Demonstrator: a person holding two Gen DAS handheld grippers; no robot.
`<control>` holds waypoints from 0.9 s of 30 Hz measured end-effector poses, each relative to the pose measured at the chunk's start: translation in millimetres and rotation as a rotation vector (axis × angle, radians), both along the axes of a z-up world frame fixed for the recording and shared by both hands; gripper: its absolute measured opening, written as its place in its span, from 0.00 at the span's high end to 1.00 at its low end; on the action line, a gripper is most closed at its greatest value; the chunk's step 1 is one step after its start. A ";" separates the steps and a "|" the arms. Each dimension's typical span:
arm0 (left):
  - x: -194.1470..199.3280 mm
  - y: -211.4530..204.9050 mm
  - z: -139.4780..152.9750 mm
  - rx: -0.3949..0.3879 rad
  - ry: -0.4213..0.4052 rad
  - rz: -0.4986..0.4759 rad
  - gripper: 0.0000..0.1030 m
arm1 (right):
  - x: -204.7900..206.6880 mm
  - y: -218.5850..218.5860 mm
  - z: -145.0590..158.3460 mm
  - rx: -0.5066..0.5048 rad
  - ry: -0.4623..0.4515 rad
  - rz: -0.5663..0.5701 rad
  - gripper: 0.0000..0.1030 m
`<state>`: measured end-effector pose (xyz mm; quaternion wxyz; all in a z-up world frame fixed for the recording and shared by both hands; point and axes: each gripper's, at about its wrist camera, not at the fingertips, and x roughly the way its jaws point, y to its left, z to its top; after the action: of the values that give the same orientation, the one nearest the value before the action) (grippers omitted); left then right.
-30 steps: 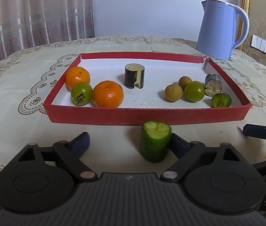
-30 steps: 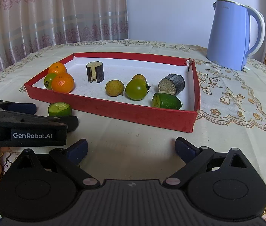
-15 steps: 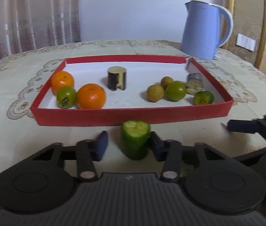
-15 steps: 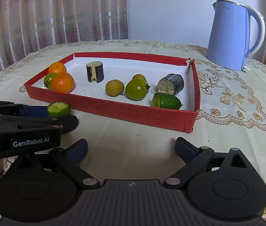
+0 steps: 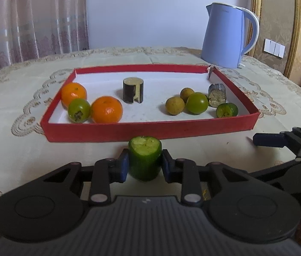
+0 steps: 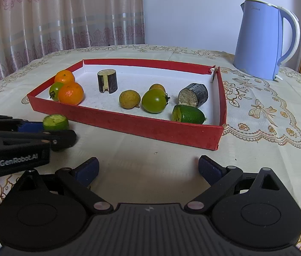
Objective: Organize fruits
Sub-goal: 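Carry the cucumber chunk into the red tray and open the left gripper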
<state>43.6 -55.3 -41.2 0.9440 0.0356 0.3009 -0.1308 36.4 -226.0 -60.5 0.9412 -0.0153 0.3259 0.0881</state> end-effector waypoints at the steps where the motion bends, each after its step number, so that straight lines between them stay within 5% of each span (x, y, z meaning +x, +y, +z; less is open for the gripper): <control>1: -1.4 0.3 2.0 0.002 -0.005 -0.002 0.73 | 0.0 -0.1 0.0 0.000 0.000 0.000 0.03; 14: 20.1 -3.4 37.3 -0.007 -0.068 -0.021 0.73 | -0.2 -0.1 0.3 -0.001 0.000 0.000 0.03; 27: 84.0 -21.2 15.0 0.030 0.000 -0.003 0.73 | -0.6 0.3 0.9 -0.001 0.000 0.000 0.02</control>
<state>127.5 -76.5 -26.2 0.9431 0.0500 0.3029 -0.1280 35.8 -225.7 -59.6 0.9411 -0.0156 0.3261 0.0878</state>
